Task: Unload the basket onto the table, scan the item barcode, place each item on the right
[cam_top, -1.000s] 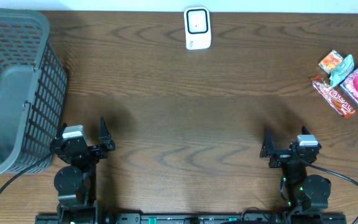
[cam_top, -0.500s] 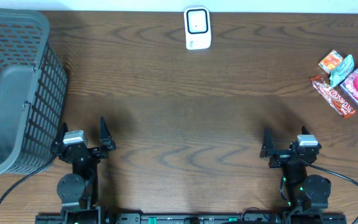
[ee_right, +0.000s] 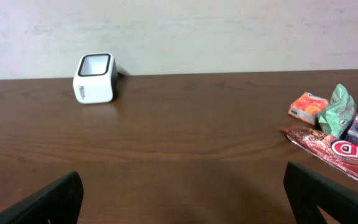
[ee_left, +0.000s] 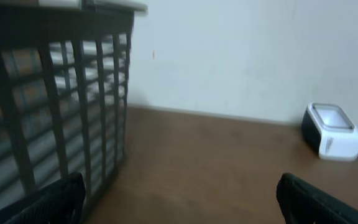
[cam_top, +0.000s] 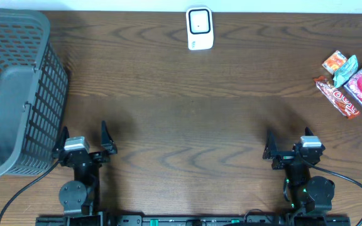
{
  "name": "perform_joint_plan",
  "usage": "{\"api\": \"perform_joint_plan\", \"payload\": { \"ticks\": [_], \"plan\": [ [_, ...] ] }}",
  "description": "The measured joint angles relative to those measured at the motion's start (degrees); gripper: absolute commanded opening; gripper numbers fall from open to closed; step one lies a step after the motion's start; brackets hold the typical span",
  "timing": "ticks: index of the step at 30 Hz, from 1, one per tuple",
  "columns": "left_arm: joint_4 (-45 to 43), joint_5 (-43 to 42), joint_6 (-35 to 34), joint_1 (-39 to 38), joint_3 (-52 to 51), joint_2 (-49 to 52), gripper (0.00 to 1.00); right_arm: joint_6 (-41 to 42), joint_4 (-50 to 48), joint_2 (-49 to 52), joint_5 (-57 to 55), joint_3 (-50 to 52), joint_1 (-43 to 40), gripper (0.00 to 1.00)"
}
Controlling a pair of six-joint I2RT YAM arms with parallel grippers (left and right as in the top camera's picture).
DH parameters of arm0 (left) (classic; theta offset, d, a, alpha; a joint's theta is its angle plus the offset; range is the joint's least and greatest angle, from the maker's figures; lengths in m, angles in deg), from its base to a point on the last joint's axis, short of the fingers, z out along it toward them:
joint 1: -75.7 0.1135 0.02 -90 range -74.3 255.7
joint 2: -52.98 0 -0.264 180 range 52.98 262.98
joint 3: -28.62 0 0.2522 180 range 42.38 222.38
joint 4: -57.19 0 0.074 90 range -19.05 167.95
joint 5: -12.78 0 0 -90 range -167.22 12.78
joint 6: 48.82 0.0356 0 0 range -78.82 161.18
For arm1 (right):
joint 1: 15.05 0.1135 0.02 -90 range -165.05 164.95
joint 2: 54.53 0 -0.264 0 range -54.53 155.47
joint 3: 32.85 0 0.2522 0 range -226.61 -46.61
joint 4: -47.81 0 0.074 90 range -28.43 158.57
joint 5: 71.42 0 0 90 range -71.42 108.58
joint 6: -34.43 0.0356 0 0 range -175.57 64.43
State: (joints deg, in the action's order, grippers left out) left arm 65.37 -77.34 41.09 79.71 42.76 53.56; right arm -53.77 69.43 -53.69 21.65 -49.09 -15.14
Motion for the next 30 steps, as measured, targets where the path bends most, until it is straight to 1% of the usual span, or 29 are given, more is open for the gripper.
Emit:
{"api": "perform_joint_plan", "payload": {
  "ticks": [5, 9, 16, 30],
  "plan": [
    [5.14, -0.02, -0.02, -0.09, 0.0, 0.02, 0.98, 0.0, 0.0, 0.0, -0.02, 0.02, 0.0, 0.99],
    [6.64, -0.79, -0.02, -1.75, 0.31, 0.0, 0.98, 0.0, 0.02, 0.0, -0.02, 0.02, 0.0, 0.99],
    [6.8, -1.03, 0.13, -4.87, 0.37, 0.0, 0.98, 0.0, 0.02, 0.0, 0.0, 0.02, 0.0, 0.99],
    [6.86, -1.27, 2.08, -5.2, 0.42, 0.0, 0.98, 0.0, 0.02, 0.0, -0.02, 0.02, 0.0, 0.99]
  ]
}}
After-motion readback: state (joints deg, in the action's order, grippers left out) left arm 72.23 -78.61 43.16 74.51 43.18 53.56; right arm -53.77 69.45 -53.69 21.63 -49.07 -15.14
